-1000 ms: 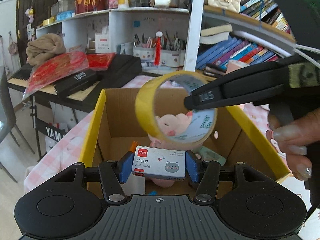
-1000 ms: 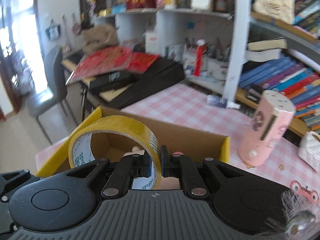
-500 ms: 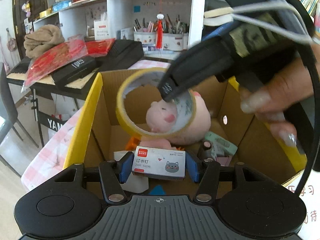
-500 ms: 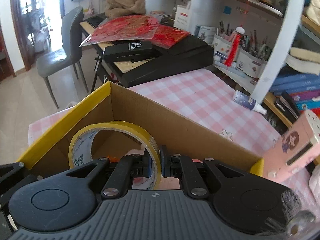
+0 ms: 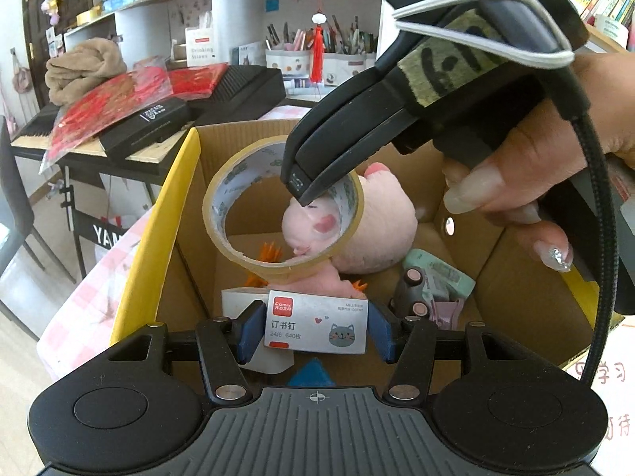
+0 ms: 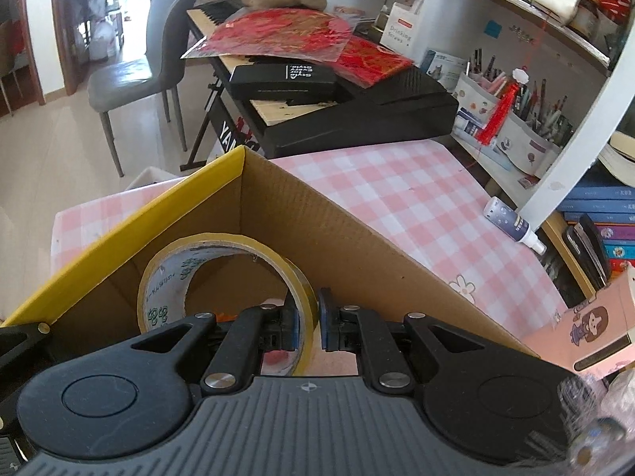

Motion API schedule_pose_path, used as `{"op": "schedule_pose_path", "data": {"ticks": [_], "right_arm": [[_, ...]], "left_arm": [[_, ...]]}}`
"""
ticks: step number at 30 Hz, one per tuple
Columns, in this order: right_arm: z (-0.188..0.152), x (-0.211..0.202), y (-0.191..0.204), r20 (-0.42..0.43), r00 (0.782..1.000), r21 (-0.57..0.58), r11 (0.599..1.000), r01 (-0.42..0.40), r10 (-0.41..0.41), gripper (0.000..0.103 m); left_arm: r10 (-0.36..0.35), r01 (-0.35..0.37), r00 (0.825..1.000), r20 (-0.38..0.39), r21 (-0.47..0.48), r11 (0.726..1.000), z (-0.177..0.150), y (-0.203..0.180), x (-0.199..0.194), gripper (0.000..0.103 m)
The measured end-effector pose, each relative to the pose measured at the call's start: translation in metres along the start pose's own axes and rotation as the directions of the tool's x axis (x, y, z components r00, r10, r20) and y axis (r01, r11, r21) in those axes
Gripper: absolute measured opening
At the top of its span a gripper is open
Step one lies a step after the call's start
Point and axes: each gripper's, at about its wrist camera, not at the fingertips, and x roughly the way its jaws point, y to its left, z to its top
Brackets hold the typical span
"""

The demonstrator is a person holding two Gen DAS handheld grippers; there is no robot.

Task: Organize objects
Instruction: 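Lower the stapler box into the box and open the left gripper while the right releases the tape inside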

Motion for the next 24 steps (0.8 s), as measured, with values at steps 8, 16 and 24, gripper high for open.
{"op": "schedule_pose_path", "data": {"ticks": [8, 16, 24], "right_arm": [[0.001, -0.006, 0.004, 0.015, 1.000, -0.017, 1.000, -0.004, 0.004, 0.027], [0.000, -0.044, 0.003, 0.089, 0.996, 0.023, 1.000, -0.007, 0.005, 0.043], [-0.013, -0.092, 0.005, 0.173, 0.985, 0.109, 0.994, 0.011, -0.030, 0.049]], "left_arm": [[-0.016, 0.017, 1.000, 0.016, -0.007, 1.000, -0.001, 0.002, -0.008, 0.058], [-0.038, 0.039, 0.996, 0.075, -0.010, 0.999, 0.000, 0.001, -0.031, 0.068], [-0.048, 0.058, 0.983, 0.175, -0.053, 0.997, -0.005, 0.007, -0.070, 0.078]]}}
